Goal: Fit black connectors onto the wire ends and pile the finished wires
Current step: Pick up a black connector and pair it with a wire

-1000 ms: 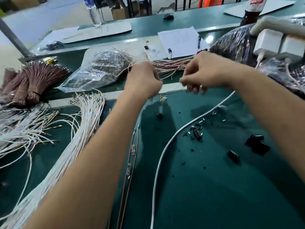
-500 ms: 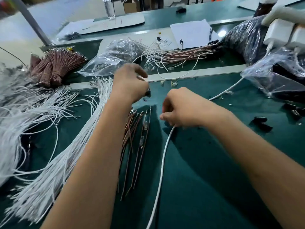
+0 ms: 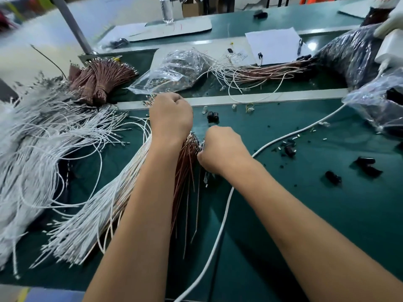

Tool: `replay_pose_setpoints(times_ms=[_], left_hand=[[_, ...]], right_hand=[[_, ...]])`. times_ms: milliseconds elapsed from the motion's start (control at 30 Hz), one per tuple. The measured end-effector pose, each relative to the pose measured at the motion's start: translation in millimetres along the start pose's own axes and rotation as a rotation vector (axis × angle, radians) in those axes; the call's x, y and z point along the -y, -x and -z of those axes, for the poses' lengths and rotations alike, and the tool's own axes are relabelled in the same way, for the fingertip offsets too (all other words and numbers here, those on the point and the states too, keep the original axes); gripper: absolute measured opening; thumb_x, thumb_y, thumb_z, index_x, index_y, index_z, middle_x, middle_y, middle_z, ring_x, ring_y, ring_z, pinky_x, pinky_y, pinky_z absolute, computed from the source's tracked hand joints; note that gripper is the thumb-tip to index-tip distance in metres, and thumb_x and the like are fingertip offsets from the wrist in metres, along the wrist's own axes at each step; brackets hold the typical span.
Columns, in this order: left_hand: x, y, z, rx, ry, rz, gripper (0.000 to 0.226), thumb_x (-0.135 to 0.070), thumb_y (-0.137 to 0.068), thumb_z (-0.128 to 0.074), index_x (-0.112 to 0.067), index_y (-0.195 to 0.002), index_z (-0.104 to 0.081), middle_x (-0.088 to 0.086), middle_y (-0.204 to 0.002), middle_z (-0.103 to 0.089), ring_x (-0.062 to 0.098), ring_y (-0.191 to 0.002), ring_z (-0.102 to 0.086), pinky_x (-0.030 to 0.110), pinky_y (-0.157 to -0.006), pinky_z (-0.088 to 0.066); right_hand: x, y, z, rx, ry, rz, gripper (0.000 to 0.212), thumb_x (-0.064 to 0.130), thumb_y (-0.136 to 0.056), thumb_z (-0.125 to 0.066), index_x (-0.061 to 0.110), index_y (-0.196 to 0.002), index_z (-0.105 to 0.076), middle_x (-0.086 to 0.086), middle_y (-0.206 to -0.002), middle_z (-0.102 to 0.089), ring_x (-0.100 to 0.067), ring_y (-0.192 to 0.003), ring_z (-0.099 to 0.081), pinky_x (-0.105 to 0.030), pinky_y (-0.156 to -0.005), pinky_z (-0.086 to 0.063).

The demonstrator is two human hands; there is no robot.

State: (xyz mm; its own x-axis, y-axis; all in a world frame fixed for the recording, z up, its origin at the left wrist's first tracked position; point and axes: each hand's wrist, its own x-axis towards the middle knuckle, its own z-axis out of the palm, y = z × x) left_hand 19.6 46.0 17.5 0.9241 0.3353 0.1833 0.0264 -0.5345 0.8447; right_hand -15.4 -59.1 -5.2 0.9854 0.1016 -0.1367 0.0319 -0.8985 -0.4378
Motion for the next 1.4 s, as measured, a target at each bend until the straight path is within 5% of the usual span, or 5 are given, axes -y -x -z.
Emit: replay_pose_setpoints(times_ms=[233, 533, 867, 1133, 1400], left_hand=[[3.8, 2.3, 3.2, 0.078, -0.068, 0.046, 0.03, -0.011, -0.085, -0.041, 0.01, -0.079, -0.061, 0.013, -0.064, -0.054, 0.024, -0.061, -0.043, 0.036, -0.059, -0.036], [-2.6, 3.6, -4.4, 0.299, -0.662, 0.042, 0.01, -0.016, -0.08, -0.061, -0.007, -0.075, -0.06, 0.009, -0.072, -0.059, 0.028, -0.075, -0.06, 0.028, -0.052, -0.035], [-10.3, 6.1, -15.8, 0.003, -0.03, 0.049, 0.028, 0.001, -0.09, -0.046, -0.002, -0.101, -0.071, 0.015, -0.095, -0.074, 0.033, -0.092, -0.072, 0.043, -0.087, -0.059], [-24.4, 31.0, -53.2, -0.035, 0.448, 0.007, 0.014, -0.005, -0.101, -0.058, 0.0, -0.099, -0.071, 0.01, -0.086, -0.074, 0.012, -0.064, -0.072, 0.033, -0.071, -0.063], [-21.6, 61.0, -93.7, 0.271, 0.874, 0.054, 0.007, -0.005, -0.092, -0.07, -0.001, -0.097, -0.074, 0.01, -0.084, -0.068, 0.011, -0.064, -0.056, 0.027, -0.067, -0.057]], right_hand=[[-28.4, -9.5, 21.0, -0.011, -0.268, -0.016, 0.024, 0.017, -0.093, -0.066, 0.007, -0.074, -0.076, -0.009, -0.064, -0.074, -0.005, -0.045, -0.062, -0.025, -0.058, -0.058], [-37.0, -8.4, 32.1, -0.07, 0.036, 0.066, 0.031, 0.038, -0.094, -0.07, 0.01, -0.082, -0.065, -0.014, -0.081, -0.069, -0.031, -0.082, -0.068, -0.033, -0.072, -0.056], [-21.5, 11.6, 19.0, 0.142, 0.287, 0.194, 0.04, 0.022, -0.089, -0.069, 0.014, -0.063, -0.04, -0.005, -0.064, -0.043, -0.024, -0.056, -0.043, -0.03, -0.061, -0.037], [-97.3, -1.4, 65.1, -0.282, -1.286, 0.094, 0.014, 0.005, -0.105, -0.039, 0.012, -0.094, -0.043, -0.015, -0.078, -0.075, -0.016, -0.049, -0.055, -0.022, -0.037, -0.033], [-153.9, 12.8, 65.6, -0.41, -1.604, 0.151, 0.015, 0.008, -0.103, -0.055, 0.014, -0.1, -0.069, -0.002, -0.087, -0.078, -0.01, -0.068, -0.069, -0.016, -0.052, -0.048]])
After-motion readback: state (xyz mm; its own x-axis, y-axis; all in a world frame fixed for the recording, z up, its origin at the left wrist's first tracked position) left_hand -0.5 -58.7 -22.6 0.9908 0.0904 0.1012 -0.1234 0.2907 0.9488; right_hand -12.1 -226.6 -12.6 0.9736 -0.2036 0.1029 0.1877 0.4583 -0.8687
